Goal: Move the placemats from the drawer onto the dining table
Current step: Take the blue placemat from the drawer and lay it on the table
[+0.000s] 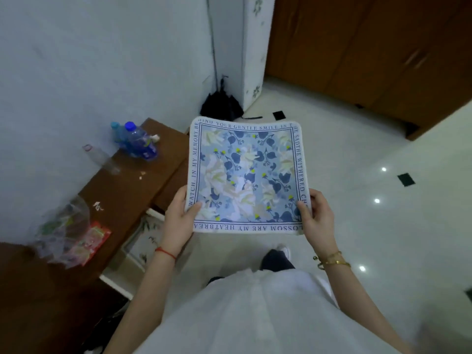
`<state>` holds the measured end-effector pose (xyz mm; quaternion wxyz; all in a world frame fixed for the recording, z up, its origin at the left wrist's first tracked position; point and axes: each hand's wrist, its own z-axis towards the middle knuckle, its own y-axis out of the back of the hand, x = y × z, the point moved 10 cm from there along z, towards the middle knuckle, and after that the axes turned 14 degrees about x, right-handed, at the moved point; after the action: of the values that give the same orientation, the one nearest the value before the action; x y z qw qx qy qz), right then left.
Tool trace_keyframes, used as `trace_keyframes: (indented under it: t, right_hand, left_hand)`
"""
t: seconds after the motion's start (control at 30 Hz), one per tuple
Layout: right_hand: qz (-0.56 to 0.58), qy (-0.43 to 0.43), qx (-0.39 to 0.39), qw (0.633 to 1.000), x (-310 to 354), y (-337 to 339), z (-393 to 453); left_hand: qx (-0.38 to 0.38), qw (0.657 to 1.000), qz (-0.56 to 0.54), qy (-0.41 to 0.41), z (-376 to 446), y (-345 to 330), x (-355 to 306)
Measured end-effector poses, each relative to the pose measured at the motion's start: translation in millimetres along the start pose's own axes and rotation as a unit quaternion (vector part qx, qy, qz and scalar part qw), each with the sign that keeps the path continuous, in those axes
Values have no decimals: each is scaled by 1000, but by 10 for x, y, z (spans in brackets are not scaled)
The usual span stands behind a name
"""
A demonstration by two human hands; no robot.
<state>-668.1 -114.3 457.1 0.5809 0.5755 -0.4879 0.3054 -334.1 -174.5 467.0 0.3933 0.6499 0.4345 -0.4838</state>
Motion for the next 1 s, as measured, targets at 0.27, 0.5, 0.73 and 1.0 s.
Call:
trace_keyframes:
  t: [0.27, 0.5, 0.73, 1.0]
  right_hand:
    - [19, -74, -185, 980, -820, 2114, -408]
    - [28, -128, -323, 937, -1389, 3578, -979]
    - [75, -158, -439, 881, -1899, 4416, -1364]
    - [101, -186, -543, 812, -2551, 5620, -1323]
  left_hand:
    - [208, 977, 33, -39, 1120, -2426, -548]
    - [339, 937, 66, -59, 1595, -4413, -935]
    - [459, 881, 100, -66, 1972, -6098, -1084]
    - [562, 813, 124, -90, 2561, -8230, -1244]
